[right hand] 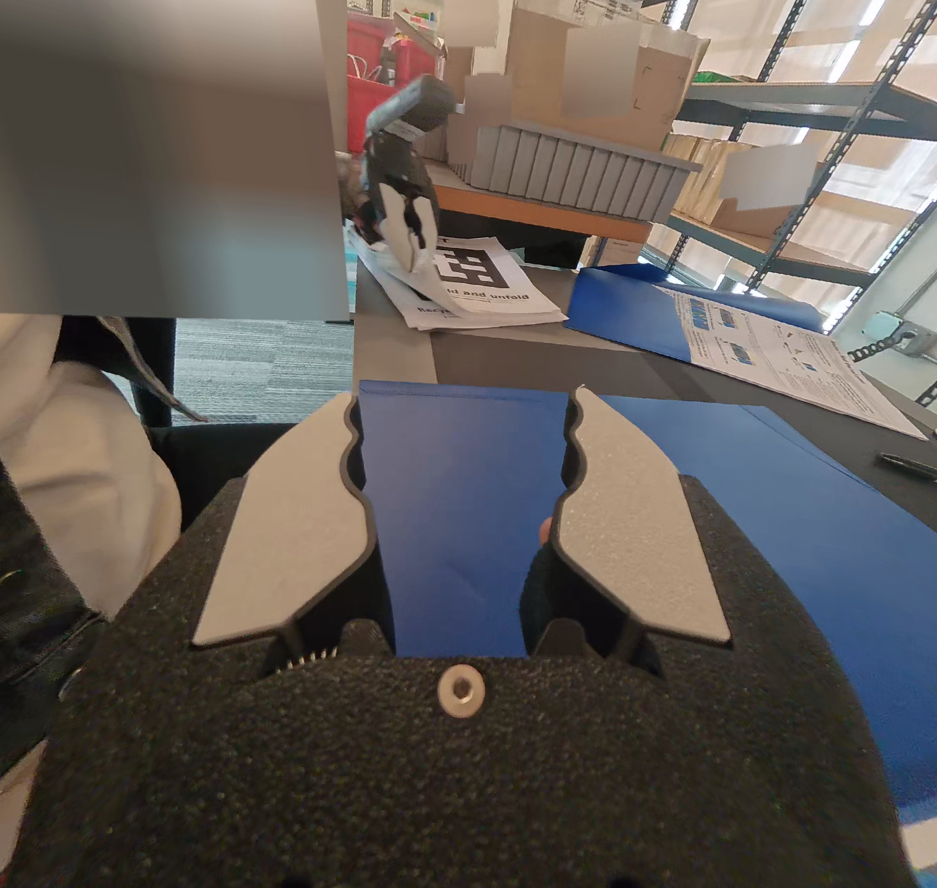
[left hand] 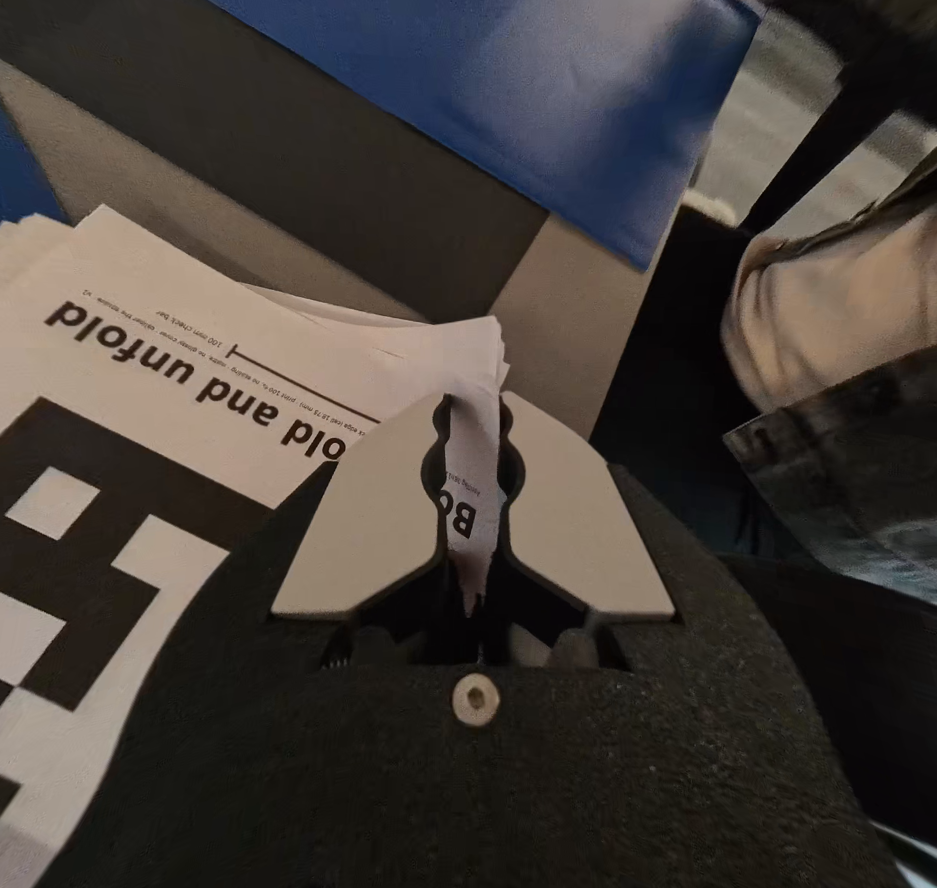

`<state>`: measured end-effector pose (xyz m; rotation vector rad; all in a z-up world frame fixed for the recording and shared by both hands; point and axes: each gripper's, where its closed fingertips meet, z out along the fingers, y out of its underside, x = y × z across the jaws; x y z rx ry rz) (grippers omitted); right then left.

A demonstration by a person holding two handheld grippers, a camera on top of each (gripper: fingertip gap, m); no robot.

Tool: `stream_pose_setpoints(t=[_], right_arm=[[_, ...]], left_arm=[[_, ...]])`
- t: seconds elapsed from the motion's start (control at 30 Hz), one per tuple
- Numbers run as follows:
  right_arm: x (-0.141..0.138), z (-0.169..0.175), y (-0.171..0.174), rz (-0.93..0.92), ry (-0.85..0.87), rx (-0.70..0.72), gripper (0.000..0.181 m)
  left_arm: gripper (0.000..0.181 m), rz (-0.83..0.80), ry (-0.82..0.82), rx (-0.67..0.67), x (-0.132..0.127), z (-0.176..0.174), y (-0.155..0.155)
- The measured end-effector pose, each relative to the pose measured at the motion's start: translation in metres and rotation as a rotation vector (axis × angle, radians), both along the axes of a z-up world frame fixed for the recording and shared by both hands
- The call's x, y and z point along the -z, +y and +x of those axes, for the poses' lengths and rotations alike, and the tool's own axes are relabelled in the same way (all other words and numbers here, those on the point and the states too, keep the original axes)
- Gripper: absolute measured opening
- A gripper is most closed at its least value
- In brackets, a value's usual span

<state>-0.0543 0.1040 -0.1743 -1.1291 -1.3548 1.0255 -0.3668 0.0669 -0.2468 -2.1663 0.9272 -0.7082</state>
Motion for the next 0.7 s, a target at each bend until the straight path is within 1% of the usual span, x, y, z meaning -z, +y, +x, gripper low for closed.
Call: stream_pose_setpoints(t=[0.03, 0.13, 0.27, 0.37, 0.53, 0.7], right_arm=[[-0.001, -0.002, -0.003, -0.003, -0.002, -0.014, 0.076], [-0.001, -0.013, -0.015, -0.002, -0.040, -0.080, 0.074], [0.003, -0.037, -0.037, 0.024, -0.123, -0.210, 0.073], [0.006, -0.059, -0.051, 0.058, -0.172, -0.301, 0.073], [0.010, -0.093, -0.071, 0.093, -0.222, -0.439, 0.073], [0.013, -0.120, -0.085, 0.096, -0.232, -0.530, 0.073]], left_arm=[[0.016, -0.026, -0.077, -0.019, -0.004, -0.002, 0.002], [0.016, -0.107, -0.268, -0.051, -0.011, -0.009, 0.006], [0.016, -0.169, -0.414, -0.036, -0.014, -0.012, 0.006], [0.016, -0.205, -0.470, -0.016, -0.012, -0.012, 0.004], [0.016, -0.221, -0.513, -0.005, -0.012, -0.013, 0.003], [0.016, -0.297, -0.554, 0.015, -0.011, -0.012, 0.002]])
